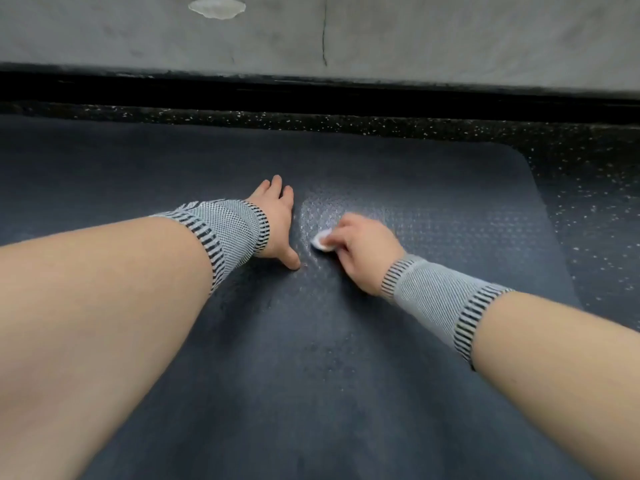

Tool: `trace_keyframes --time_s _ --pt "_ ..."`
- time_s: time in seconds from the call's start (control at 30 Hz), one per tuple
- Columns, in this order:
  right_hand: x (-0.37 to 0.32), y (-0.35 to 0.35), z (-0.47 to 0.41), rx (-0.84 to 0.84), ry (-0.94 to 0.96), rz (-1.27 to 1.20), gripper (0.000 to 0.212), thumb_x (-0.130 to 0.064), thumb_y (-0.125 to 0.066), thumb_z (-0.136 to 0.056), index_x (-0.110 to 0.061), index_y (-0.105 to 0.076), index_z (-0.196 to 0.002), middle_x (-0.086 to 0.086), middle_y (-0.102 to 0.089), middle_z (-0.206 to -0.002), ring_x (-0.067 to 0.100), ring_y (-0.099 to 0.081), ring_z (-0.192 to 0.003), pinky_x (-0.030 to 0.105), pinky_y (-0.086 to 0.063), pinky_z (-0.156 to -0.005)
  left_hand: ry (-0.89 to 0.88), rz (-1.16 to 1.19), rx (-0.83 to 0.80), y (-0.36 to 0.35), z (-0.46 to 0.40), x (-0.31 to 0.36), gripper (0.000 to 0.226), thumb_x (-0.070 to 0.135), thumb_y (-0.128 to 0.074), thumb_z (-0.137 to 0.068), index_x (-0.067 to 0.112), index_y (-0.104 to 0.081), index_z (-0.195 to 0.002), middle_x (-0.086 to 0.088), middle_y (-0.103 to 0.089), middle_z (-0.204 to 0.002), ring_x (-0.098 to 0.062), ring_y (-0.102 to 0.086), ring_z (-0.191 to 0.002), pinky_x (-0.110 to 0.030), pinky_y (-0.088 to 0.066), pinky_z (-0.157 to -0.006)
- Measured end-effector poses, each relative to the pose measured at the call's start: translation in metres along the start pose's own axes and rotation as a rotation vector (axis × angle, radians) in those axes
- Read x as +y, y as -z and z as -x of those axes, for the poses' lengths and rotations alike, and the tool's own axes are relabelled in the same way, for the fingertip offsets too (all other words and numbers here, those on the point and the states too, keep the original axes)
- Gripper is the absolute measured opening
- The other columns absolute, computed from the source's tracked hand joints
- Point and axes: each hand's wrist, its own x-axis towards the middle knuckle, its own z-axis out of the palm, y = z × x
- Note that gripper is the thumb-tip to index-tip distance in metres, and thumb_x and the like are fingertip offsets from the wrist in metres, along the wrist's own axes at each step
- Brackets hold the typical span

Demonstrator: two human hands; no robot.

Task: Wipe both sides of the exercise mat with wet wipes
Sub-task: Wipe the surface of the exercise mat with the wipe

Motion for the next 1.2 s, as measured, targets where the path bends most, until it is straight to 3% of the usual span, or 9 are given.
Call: trace_keyframes --time_s 0.13,0.23,0.33,0.57,0.73,0.93,1.07,1.13,1.2 --pt "0.010 0.018 0.040 -0.202 0.155 0.002 0.029 -0.009 -0.053 -0.090 -0.017 -0.070 -0.111 0.006 -0.061 -0.107 0.027 -0.058 -0.101 0.026 -0.038 -0.086 0.038 0.013 0.009 0.003 0.006 0.005 0.135 0.057 -0.080 -0.069 0.005 0.010 -0.154 -0.014 0.016 -0.162 -0.029 0.007 -0.151 -0.039 -0.012 -0.122" --pt "0.040 0.028 0.012 0.149 -0.294 0.004 0.033 -0.010 -0.048 -0.092 -0.020 -0.066 -0.119 0.006 -0.058 -0.114 0.027 -0.055 -0.107 0.027 -0.039 -0.091 0.086 0.009 0.013 0.005 0.012 0.009 0.132 0.058 -0.080 -0.068 0.009 0.006 -0.155 -0.010 0.016 -0.163 -0.028 0.007 -0.151 -0.046 -0.019 -0.120" --pt "0.037 0.015 0.004 0.230 -0.572 -0.002 0.035 -0.011 -0.047 -0.094 -0.021 -0.061 -0.124 0.006 -0.053 -0.120 0.027 -0.055 -0.108 0.029 -0.042 -0.092 0.114 0.015 0.075 -0.001 0.020 0.008 0.122 0.063 -0.077 -0.069 0.013 -0.006 -0.156 -0.006 0.010 -0.164 -0.029 0.006 -0.151 -0.050 -0.023 -0.118" --pt "-0.020 -0.015 0.064 -0.037 -0.018 -0.081 0.032 -0.014 -0.047 -0.093 -0.022 -0.064 -0.120 0.005 -0.055 -0.112 0.026 -0.054 -0.104 0.026 -0.038 -0.089 -0.012 0.046 0.281 -0.038 0.058 0.007 0.076 0.057 -0.058 -0.089 0.018 -0.034 -0.149 -0.001 -0.018 -0.161 -0.024 -0.008 -0.150 -0.047 -0.022 -0.118" --pt "0.014 0.011 0.026 0.288 -0.621 -0.096 0.038 -0.009 -0.045 -0.092 -0.022 -0.061 -0.124 0.008 -0.054 -0.120 0.028 -0.054 -0.110 0.029 -0.041 -0.091 -0.086 0.037 0.146 -0.070 0.098 0.007 0.099 0.067 -0.058 -0.081 0.016 -0.016 -0.155 -0.002 -0.005 -0.163 -0.022 -0.002 -0.151 -0.048 -0.018 -0.120" --pt "-0.034 -0.024 0.039 0.050 -0.137 -0.040 0.038 -0.011 -0.048 -0.092 -0.030 -0.062 -0.121 0.004 -0.053 -0.111 0.026 -0.055 -0.104 0.029 -0.042 -0.089 -0.074 -0.005 -0.018 -0.079 0.109 0.013 0.128 0.069 -0.068 -0.072 0.012 0.010 -0.155 -0.003 0.020 -0.162 -0.021 0.011 -0.151 -0.051 -0.011 -0.120" --pt "-0.024 -0.010 0.085 -0.347 0.266 0.027 0.033 -0.007 -0.051 -0.089 -0.024 -0.069 -0.111 0.004 -0.058 -0.109 0.025 -0.057 -0.101 0.023 -0.039 -0.086 -0.064 -0.028 -0.041 -0.078 0.108 0.016 0.129 0.068 -0.069 -0.072 0.011 0.012 -0.155 -0.005 0.021 -0.162 -0.023 0.012 -0.151 -0.051 -0.011 -0.121" --pt "-0.009 -0.001 0.093 -0.294 0.195 -0.002 0.032 -0.005 -0.052 -0.088 -0.021 -0.071 -0.108 0.002 -0.060 -0.108 0.024 -0.058 -0.102 0.019 -0.035 -0.085 -0.059 -0.037 -0.053 -0.078 0.107 0.017 0.129 0.068 -0.069 -0.073 0.010 0.013 -0.154 -0.005 0.022 -0.162 -0.023 0.012 -0.151 -0.051 -0.010 -0.121" --pt "0.007 0.007 0.078 -0.004 -0.093 -0.056 0.032 -0.006 -0.050 -0.090 -0.021 -0.070 -0.111 0.005 -0.059 -0.108 0.025 -0.057 -0.104 0.023 -0.036 -0.089 -0.057 -0.043 -0.065 -0.076 0.106 0.017 0.128 0.067 -0.069 -0.074 0.009 0.013 -0.154 -0.006 0.022 -0.162 -0.024 0.012 -0.151 -0.052 -0.011 -0.121"
